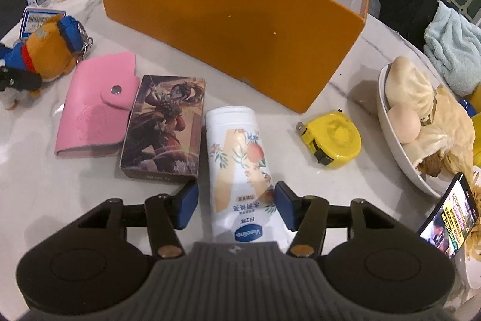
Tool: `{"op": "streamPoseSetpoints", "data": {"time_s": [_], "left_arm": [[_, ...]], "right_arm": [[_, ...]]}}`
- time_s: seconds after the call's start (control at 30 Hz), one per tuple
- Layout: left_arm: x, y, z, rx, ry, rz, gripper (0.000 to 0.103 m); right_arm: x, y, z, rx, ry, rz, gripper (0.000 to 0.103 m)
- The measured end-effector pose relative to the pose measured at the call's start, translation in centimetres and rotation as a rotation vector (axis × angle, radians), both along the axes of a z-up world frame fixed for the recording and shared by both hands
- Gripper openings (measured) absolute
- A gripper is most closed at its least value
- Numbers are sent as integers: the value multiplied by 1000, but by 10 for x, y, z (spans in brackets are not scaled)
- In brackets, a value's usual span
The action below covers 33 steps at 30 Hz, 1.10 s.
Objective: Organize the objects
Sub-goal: 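Lift the bear with the left gripper while the right gripper lifts the white bottle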
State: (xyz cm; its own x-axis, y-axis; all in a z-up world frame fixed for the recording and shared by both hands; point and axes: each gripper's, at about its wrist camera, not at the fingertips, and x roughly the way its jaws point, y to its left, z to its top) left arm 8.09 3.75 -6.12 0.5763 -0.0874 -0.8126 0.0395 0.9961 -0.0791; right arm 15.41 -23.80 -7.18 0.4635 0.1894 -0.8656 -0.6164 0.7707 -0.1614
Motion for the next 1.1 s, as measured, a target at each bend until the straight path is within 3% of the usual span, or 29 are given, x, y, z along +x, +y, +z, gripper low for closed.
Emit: {"op": "streamPoseSetpoints", "data": {"time_s": [0.13, 0.2, 0.33, 0.6, 0.67, 0.73, 1.1], "left_arm": [[4, -3, -4, 17, 10, -1, 74], [4, -5, -6, 33, 13, -10, 73], [5, -7, -9, 44, 34, -26, 61], [-2, -4, -2, 31, 15, -34, 55], [-4, -2, 2, 17, 3, -32, 55], [-6, 0, 6, -1, -13, -28, 55], [-21, -2, 20, 11, -31, -53, 55]], "right_arm": [[1, -3, 2, -5, -7, 1, 47], [4, -6, 3, 15, 4, -6, 47], [3, -8, 3, 23, 4, -5, 47], [3, -9, 7, 57, 2, -22, 45], [3, -10, 11, 71, -7, -25, 30], [3, -12, 19, 84, -23, -37, 24], [1, -18, 17, 75, -11, -85, 25]]}}
